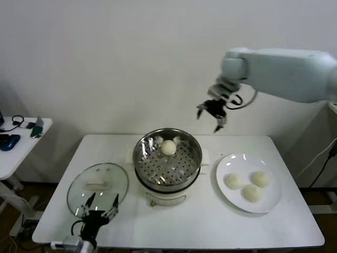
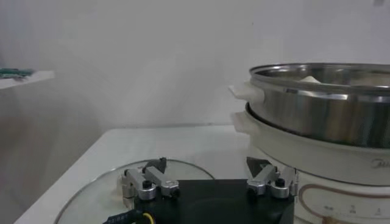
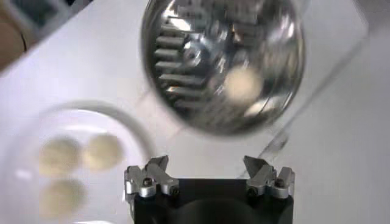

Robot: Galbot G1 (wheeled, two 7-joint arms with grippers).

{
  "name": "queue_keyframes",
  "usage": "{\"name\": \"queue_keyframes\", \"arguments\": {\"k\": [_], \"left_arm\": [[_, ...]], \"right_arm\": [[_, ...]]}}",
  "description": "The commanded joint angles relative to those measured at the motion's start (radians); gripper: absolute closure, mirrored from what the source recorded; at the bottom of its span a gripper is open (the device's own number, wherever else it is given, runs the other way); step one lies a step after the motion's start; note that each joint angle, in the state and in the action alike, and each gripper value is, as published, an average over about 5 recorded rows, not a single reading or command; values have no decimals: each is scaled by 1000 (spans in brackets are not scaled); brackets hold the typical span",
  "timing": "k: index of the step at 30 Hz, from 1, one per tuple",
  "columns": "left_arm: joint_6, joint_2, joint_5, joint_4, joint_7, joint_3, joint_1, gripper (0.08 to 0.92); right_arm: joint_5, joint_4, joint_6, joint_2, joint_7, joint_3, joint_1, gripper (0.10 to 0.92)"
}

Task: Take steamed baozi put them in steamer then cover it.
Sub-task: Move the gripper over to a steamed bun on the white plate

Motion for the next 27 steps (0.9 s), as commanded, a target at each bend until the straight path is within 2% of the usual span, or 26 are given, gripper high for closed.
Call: {"name": "queue_keyframes", "arguments": {"k": [1,12,21,27], "left_arm": [[0,1,0,-3,1,2,-2,177],[-12,-5,-15,4,-1,-11,-6,177],[-22,-20,-13,12,-3,-13,5,177],[-32,-24,-12,23,-4,-15,8,177]], "right_arm": [[111,279,-371,-316,123,-155,-6,203],[-166,69,-410,-261,237,240,-519,203],[-269,-51,-418,-189,272,391,-701,203],[-287,-118,-417,-155,304,477,-783,203]]}}
